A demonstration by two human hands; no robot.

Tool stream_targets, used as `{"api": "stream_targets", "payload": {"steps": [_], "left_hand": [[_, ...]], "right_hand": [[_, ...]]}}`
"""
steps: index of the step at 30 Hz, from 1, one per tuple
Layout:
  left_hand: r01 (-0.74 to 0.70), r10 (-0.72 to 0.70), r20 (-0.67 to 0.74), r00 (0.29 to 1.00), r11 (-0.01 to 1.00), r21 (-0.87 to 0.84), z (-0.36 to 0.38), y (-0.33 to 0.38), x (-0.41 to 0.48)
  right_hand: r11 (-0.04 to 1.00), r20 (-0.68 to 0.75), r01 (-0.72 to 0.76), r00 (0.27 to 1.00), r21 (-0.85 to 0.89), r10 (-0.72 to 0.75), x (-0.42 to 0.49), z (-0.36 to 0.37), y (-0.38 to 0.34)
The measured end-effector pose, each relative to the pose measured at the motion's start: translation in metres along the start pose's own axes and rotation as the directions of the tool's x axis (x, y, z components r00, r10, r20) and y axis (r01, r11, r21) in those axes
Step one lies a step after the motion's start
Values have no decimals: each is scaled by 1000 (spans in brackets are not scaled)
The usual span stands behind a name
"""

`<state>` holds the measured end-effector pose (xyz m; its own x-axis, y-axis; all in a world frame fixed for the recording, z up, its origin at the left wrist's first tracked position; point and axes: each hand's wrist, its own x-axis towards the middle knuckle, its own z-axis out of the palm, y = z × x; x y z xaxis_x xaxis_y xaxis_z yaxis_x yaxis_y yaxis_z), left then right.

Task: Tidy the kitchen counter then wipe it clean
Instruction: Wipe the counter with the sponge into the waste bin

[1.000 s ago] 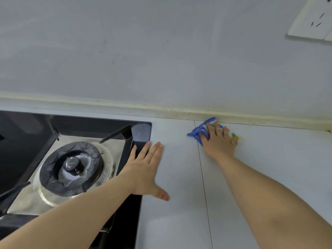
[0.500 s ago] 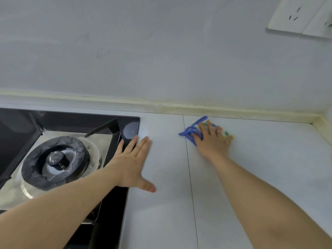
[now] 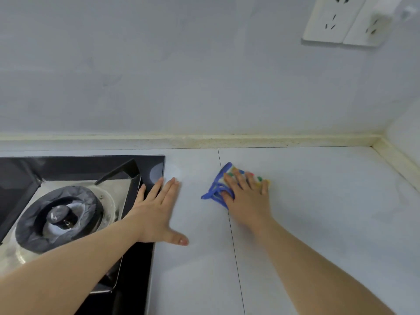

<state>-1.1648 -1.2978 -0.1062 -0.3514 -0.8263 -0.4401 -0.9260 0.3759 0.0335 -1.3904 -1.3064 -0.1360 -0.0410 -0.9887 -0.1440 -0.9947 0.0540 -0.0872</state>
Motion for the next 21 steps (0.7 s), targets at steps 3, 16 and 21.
{"api": "stream_targets", "payload": {"steps": [3, 16, 21], "left_hand": [[-4, 4, 3, 1000, 1000, 2, 0, 0, 0], [-4, 4, -2, 1000, 1000, 1, -2, 0, -3], [-1, 0, -13, 1000, 1000, -30, 3, -3, 1]], "right_hand": [[941, 14, -337, 941, 33, 337, -2, -8, 57], [955, -95, 291, 951, -55, -296, -4, 13, -76], [996, 9, 84, 996, 38, -84, 39, -2, -50]]}}
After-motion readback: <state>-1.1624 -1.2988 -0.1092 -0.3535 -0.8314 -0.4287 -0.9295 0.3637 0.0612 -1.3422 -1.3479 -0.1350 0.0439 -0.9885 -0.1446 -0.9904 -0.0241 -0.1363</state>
